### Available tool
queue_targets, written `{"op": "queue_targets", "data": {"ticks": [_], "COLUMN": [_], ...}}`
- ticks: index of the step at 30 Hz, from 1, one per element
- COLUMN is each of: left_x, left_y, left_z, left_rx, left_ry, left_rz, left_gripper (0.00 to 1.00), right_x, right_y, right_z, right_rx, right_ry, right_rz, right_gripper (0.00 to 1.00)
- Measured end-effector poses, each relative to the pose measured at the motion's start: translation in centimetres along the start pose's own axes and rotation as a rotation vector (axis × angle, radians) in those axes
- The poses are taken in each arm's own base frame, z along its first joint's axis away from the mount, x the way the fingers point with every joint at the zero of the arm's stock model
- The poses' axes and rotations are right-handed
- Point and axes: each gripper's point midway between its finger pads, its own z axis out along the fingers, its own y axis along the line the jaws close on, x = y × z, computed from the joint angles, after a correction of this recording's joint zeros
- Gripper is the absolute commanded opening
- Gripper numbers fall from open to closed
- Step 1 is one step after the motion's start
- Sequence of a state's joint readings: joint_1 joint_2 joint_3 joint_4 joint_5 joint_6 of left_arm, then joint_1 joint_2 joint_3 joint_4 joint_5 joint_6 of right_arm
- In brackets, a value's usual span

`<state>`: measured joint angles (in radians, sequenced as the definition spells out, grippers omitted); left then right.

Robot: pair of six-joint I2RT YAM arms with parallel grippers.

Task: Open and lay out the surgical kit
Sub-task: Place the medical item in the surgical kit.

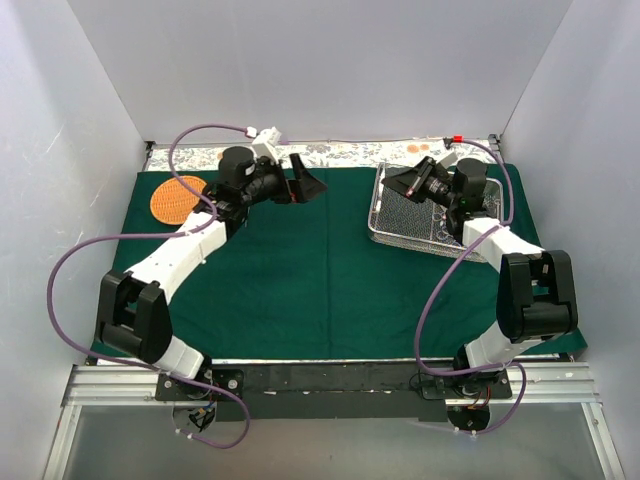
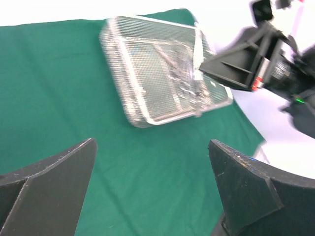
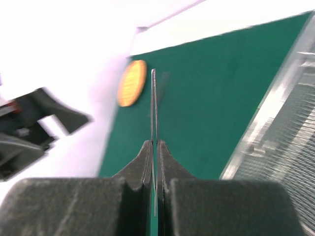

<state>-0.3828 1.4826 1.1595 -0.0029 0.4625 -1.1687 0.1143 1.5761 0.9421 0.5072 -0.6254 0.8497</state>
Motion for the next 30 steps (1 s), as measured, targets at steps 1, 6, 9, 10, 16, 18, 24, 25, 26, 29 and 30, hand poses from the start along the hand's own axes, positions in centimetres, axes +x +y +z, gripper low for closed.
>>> {"op": "queue_targets", "data": {"ticks": [1, 6, 9, 10, 16, 18, 24, 25, 26, 29, 30], "left_x": [0.2, 2.2, 3.1, 3.3, 2.6, 2.1, 2.5, 2.6, 2.6, 2.6, 2.7], "left_y": [-0.8, -4.4, -5.8, -6.2, -8.7, -9.5, -10.2, -10.2, -10.2, -10.1, -10.1], "left_z": [0.5, 2.6, 3.6, 3.8, 3.9, 3.6, 3.3, 3.3, 3.3, 3.5, 3.5], "left_rx": [0.03, 0.168, 0.224, 0.242, 0.354, 0.395, 0.442, 0.443, 0.445, 0.445, 0.444], "left_ry": [0.01, 0.081, 0.109, 0.116, 0.1, 0.084, 0.087, 0.087, 0.087, 0.089, 0.089], "left_rz": [0.005, -0.013, -0.039, -0.049, -0.105, -0.113, -0.15, -0.155, -0.16, -0.174, -0.178], "left_gripper": [0.98, 0.9, 0.84, 0.83, 0.56, 0.48, 0.3, 0.27, 0.23, 0.12, 0.04], "right_x": [0.1, 0.2, 0.8, 1.0, 3.1, 3.4, 3.2, 3.2, 3.2, 3.2, 3.2], "right_y": [0.9, 6.5, 9.1, 9.8, 11.8, 12.1, 12.6, 12.6, 12.7, 12.9, 13.0], "right_z": [0.1, 0.4, 0.4, 0.5, 1.0, 1.0, 0.8, 0.8, 0.8, 0.7, 0.6], "right_rx": [-0.039, -0.244, -0.342, -0.368, -0.453, -0.468, -0.49, -0.493, -0.495, -0.505, -0.509], "right_ry": [-0.002, -0.004, 0.009, 0.015, 0.072, 0.079, 0.072, 0.073, 0.074, 0.074, 0.074], "right_rz": [0.011, 0.0, -0.007, -0.008, 0.005, 0.01, 0.006, 0.007, 0.007, 0.003, 0.001], "right_gripper": [0.01, 0.01, 0.01, 0.01, 0.01, 0.01, 0.01, 0.01, 0.01, 0.01, 0.01]}}
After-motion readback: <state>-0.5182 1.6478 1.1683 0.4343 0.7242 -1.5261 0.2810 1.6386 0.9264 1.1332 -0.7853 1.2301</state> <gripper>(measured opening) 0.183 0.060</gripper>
